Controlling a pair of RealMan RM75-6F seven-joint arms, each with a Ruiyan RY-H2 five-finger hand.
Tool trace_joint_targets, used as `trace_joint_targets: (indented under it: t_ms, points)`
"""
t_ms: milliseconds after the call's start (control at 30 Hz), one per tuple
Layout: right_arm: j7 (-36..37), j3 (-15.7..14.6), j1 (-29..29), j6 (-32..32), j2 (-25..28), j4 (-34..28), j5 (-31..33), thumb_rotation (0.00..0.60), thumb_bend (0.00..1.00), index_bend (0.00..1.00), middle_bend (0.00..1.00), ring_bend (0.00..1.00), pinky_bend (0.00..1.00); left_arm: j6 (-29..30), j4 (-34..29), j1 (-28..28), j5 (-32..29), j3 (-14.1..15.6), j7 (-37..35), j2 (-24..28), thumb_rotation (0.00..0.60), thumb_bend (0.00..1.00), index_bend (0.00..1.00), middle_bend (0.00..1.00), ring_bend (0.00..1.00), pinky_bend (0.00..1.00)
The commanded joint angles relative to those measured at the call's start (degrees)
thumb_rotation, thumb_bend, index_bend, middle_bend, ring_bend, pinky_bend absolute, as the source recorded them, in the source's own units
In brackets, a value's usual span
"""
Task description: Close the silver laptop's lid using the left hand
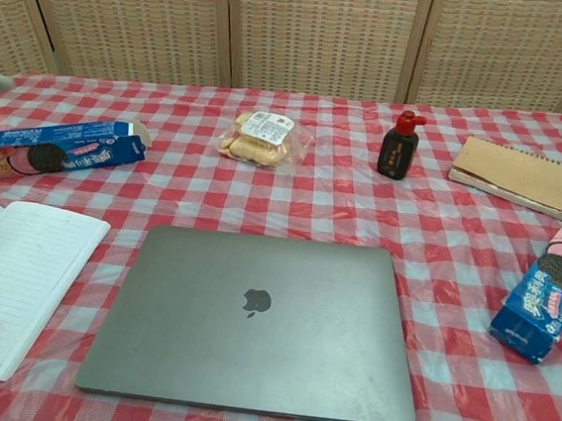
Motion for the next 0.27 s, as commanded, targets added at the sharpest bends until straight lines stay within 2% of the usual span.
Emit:
trace_joint_targets:
  t_ms: [33, 267]
  points:
    - [-0.23, 0.05, 0.08, -0.05, -0.19, 0.14, 0.02, 0.600, 0.63, 0.01, 0.00, 0.00, 0.00, 1.55, 2.84, 2.85, 0.03, 0.15, -2.46, 1.19, 0.600, 0.13, 0.00, 0.00, 0.00, 0.00]
    - [-1.12, 0.01, 0.32, -0.26, -0.87, 0.72, -0.12, 0.600, 0.62, 0.00, 0.00, 0.00, 0.00, 1.22, 6.98, 5.89, -1.03, -0.67, -8.27, 1.44, 0.600, 0.13, 0.00, 0.00, 0.00, 0.00]
